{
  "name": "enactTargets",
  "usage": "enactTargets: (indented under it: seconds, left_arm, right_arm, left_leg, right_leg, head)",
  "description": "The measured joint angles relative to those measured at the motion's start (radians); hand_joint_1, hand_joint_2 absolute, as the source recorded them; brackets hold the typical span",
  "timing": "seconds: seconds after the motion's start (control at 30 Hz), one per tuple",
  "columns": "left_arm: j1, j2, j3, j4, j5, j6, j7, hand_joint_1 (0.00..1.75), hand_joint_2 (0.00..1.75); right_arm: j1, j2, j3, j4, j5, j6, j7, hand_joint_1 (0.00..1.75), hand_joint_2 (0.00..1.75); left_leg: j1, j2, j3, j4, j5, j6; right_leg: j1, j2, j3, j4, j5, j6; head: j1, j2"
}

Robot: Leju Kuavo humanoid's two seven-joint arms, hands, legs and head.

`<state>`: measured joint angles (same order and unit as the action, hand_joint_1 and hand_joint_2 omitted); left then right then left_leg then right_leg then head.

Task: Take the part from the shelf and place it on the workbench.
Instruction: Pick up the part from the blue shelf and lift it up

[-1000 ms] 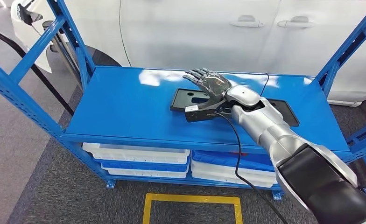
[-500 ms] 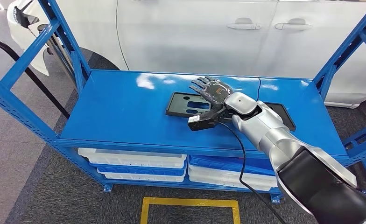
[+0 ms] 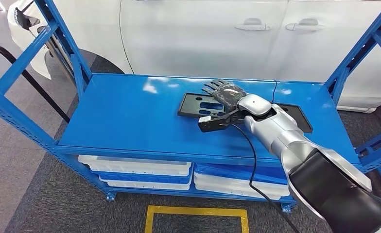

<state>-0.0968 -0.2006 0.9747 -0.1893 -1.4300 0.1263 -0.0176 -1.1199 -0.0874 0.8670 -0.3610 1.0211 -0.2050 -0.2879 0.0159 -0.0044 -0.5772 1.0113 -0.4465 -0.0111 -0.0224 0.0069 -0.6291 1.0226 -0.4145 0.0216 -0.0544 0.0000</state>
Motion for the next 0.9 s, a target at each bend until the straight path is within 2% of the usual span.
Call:
enactTargets:
  seconds: [0.07, 0.1, 0.2, 0.23, 0.27, 0.3, 0.37, 0.4, 0.43, 0.53, 0.6, 0.63, 0.7, 0.73, 0.77, 0.8, 0.83, 0.9]
  left_arm:
    - [0.0, 0.0, 0.0, 0.0, 0.001, 0.0, -0.001, 0.0, 0.0]
    - [0.0, 0.0, 0.0, 0.0, 0.001, 0.0, -0.001, 0.0, 0.0]
    - [0.0, 0.0, 0.0, 0.0, 0.003, 0.0, -0.001, 0.0, 0.0]
    - [0.0, 0.0, 0.0, 0.0, 0.004, 0.0, -0.001, 0.0, 0.0]
    - [0.001, 0.0, 0.001, 0.0, 0.004, 0.001, -0.001, 0.0, 0.0]
    - [0.001, 0.0, 0.001, 0.0, 0.004, 0.002, -0.001, 0.0, 0.0]
    - [0.001, 0.0, 0.001, 0.0, 0.004, 0.003, -0.002, 0.0, 0.0]
    - [0.001, 0.0, 0.002, 0.0, 0.004, 0.003, -0.002, 0.0, 0.0]
    - [0.0, 0.0, 0.002, 0.0, 0.004, 0.003, -0.002, 0.0, 0.0]
    - [0.002, 0.0, 0.003, 0.0, 0.004, 0.003, -0.002, 0.0, 0.0]
    - [0.002, 0.0, 0.003, 0.0, 0.004, 0.003, -0.002, 0.0, 0.0]
    - [0.001, 0.0, 0.003, 0.0, 0.004, 0.003, -0.003, 0.0, 0.0]
    - [0.0, 0.0, 0.003, 0.0, 0.004, 0.003, -0.003, 0.0, 0.0]
    - [0.001, 0.0, 0.003, 0.0, 0.004, 0.003, -0.003, 0.0, 0.0]
    - [0.002, -0.001, 0.003, 0.0, 0.004, 0.002, -0.003, 0.0, 0.0]
    - [0.003, -0.001, 0.003, 0.0, 0.004, 0.002, -0.003, 0.0, 0.0]
    - [0.003, -0.001, 0.003, 0.0, 0.004, 0.001, -0.003, 0.0, 0.0]
    - [0.003, -0.003, 0.004, 0.0, 0.005, 0.0, -0.004, 0.0, 0.0]
  right_arm:
    - [-0.006, 0.0, -0.02, -0.002, -0.019, -0.015, -0.019, 0.0, 0.0]
    - [-0.011, 0.001, -0.029, -0.003, -0.025, -0.021, -0.027, 0.0, 0.0]
    - [-0.021, 0.004, -0.045, -0.009, -0.034, -0.029, -0.047, 0.0, 0.0]
    - [-0.021, 0.005, -0.047, -0.01, -0.036, -0.029, -0.051, 0.0, 0.0]
    - [-0.021, 0.005, -0.05, -0.012, -0.037, -0.029, -0.054, 0.0, 0.0]
    - [-0.021, 0.006, -0.053, -0.015, -0.039, -0.029, -0.055, 0.0, 0.0]
    - [-0.024, 0.006, -0.059, -0.022, -0.047, -0.029, -0.062, 0.0, 0.0]
    - [-0.027, 0.007, -0.062, -0.025, -0.051, -0.029, -0.066, 0.0, 0.0]
    - [-0.029, 0.007, -0.065, -0.027, -0.056, -0.03, -0.07, 0.0, 0.0]
    - [-0.032, 0.007, -0.071, -0.034, -0.061, -0.03, -0.074, 0.0, 0.0]
    - [-0.036, 0.007, -0.075, -0.039, -0.061, -0.031, -0.074, 0.0, 0.0]
    - [-0.037, 0.007, -0.076, -0.04, -0.062, -0.031, -0.075, 0.0, 0.0]
    - [-0.037, 0.006, -0.077, -0.04, -0.063, -0.03, -0.075, 0.0, 0.0]
    - [-0.034, 0.006, -0.077, -0.04, -0.063, -0.03, -0.075, 0.0, 0.0]
    - [-0.033, 0.006, -0.077, -0.04, -0.059, -0.03, -0.075, 0.0, 0.0]
    - [-0.032, 0.005, -0.077, -0.04, -0.052, -0.029, -0.073, 0.0, 0.0]
    - [-0.032, 0.004, -0.077, -0.041, -0.042, -0.029, -0.072, 0.0, 0.0]
    - [-0.03, -0.002, -0.076, -0.047, -0.023, -0.031, -0.069, 0.0, 0.0]
  left_leg:
    - [0.003, 0.001, -0.005, 0.015, -0.013, -0.01]
    - [0.005, 0.001, -0.019, 0.049, -0.034, -0.013]
    - [0.005, 0.001, -0.114, 0.246, -0.124, -0.017]
    - [0.005, 0.001, -0.139, 0.291, -0.134, -0.016]
    - [0.004, 0.001, -0.146, 0.297, -0.123, -0.013]
    - [0.003, 0.001, -0.133, 0.262, -0.094, -0.008]
    - [-0.004, 0.001, -0.073, 0.125, -0.021, 0.01]
    - [-0.008, 0.001, -0.045, 0.066, 0.001, 0.017]
    - [-0.012, 0.001, -0.029, 0.029, 0.011, 0.022]
    - [-0.012, 0.002, -0.018, 0.004, 0.016, 0.029]
    - [-0.007, 0.003, -0.013, -0.009, 0.024, 0.037]
    - [-0.005, 0.004, -0.011, -0.013, 0.026, 0.04]
    - [-0.005, 0.004, -0.011, -0.014, 0.027, 0.042]
    - [-0.005, 0.004, -0.011, -0.014, 0.026, 0.042]
    - [-0.005, 0.004, -0.011, -0.013, 0.026, 0.041]
    - [-0.004, 0.004, -0.011, -0.011, 0.024, 0.04]
    - [-0.004, 0.003, -0.01, -0.007, 0.021, 0.037]
    - [-0.005, 0.002, -0.013, 0.003, 0.014, 0.028]
  right_leg:
    - [0.0, -0.001, 0.002, -0.003, 0.001, -0.017]
    - [-0.001, -0.001, 0.003, -0.005, 0.002, -0.024]
    - [0.005, -0.001, 0.005, -0.006, 0.0, -0.036]
    - [0.008, -0.001, 0.005, -0.005, -0.001, -0.037]
    - [0.012, -0.001, 0.007, -0.005, -0.002, -0.038]
    - [0.015, -0.001, 0.009, -0.004, -0.004, -0.039]
    - [0.02, 0.0, 0.013, -0.003, -0.006, -0.038]
    - [0.022, 0.0, 0.013, -0.002, -0.008, -0.035]
    - [0.022, 0.0, 0.013, -0.002, -0.008, -0.031]
    - [0.02, 0.0, 0.013, -0.004, -0.008, -0.014]
    - [0.019, -0.001, -0.001, 0.031, -0.034, -0.004]
    - [0.018, -0.001, -0.022, 0.077, -0.061, 0.0]
    - [0.013, -0.001, -0.084, 0.208, -0.122, 0.008]
    - [0.01, -0.001, -0.108, 0.257, -0.136, 0.011]
    - [0.007, -0.002, -0.117, 0.272, -0.13, 0.014]
    - [0.003, -0.002, -0.105, 0.245, -0.106, 0.016]
    - [0.0, -0.004, -0.075, 0.182, -0.069, 0.017]
    - [-0.001, -0.007, -0.013, 0.051, -0.019, 0.014]
  head:
    - [0.0, 0.0]
    - [0.0, 0.0]
    - [0.0, 0.0]
    - [0.0, 0.0]
    - [0.0, 0.0]
    - [0.0, 0.0]
    - [0.0, 0.0]
    - [0.0, 0.0]
    - [0.0, 0.0]
    - [0.0, 0.0]
    - [0.0, 0.0]
    - [0.0, 0.0]
    - [0.0, 0.0]
    - [0.0, 0.0]
    - [0.0, 0.0]
    - [0.0, 0.0]
    - [0.0, 0.0]
    - [0.0, 0.0]
